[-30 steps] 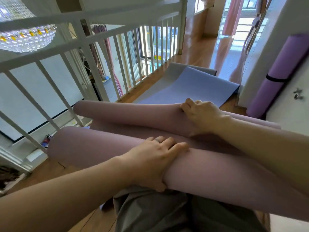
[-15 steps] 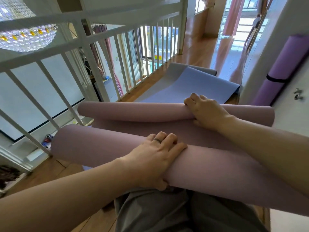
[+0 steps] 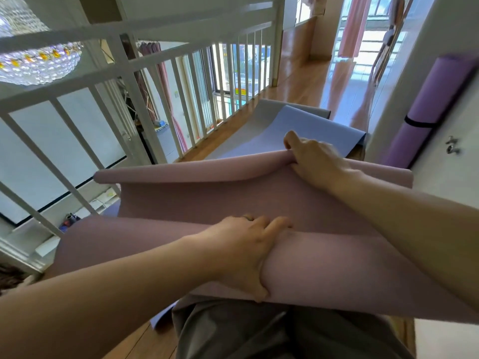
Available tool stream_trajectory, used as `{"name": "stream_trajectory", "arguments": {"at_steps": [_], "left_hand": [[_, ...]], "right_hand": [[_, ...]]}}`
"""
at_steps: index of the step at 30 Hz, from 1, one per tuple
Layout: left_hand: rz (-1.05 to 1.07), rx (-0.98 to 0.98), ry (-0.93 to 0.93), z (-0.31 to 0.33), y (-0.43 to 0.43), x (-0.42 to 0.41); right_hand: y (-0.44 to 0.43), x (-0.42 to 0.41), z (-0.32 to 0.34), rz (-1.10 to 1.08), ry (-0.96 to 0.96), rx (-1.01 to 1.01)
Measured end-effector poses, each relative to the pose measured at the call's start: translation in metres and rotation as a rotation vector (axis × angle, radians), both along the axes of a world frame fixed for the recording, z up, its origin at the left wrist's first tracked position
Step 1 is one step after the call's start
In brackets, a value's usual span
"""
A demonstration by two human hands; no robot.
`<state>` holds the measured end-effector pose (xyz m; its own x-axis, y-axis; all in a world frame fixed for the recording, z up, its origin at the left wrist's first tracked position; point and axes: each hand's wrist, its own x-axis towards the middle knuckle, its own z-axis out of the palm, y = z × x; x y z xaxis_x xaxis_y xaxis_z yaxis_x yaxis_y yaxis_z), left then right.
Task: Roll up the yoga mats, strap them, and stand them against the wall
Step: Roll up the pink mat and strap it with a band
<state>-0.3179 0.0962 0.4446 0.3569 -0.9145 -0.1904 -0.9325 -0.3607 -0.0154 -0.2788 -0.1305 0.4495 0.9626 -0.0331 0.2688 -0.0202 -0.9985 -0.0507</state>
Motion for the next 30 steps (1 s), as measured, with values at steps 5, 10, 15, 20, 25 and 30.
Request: {"name": "stream_trajectory", "arguments": {"at_steps": [5, 10, 15, 20, 25, 30], "left_hand": [[0.004, 0.018, 0.026, 0.005, 0.002, 0.006], [-0.034, -0.070, -0.130, 0.003, 0.008, 0.007], [-0.043, -0.104, -0.151, 0.003, 0.010, 0.008], [0.009, -0.097, -0.108, 0.000, 0.004, 0.005], [0.076, 0.023, -0.126, -0.010, 0.003, -0.002], [0.075, -0.044, -0.154, -0.012, -0.005, 0.005]], "right_hand": [[-0.001, 0.003, -0.010, -0.034, -0.023, 0.065], [-0.004, 0.007, -0.011, -0.031, -0.059, 0.088], [-0.006, 0.008, -0.011, -0.037, -0.091, 0.085], [-0.005, 0.004, -0.019, 0.005, -0.137, 0.017], [-0.012, -0.001, -0.023, 0.155, -0.233, -0.083], [-0.013, -0.008, -0.014, 0.268, -0.225, -0.113]]}}
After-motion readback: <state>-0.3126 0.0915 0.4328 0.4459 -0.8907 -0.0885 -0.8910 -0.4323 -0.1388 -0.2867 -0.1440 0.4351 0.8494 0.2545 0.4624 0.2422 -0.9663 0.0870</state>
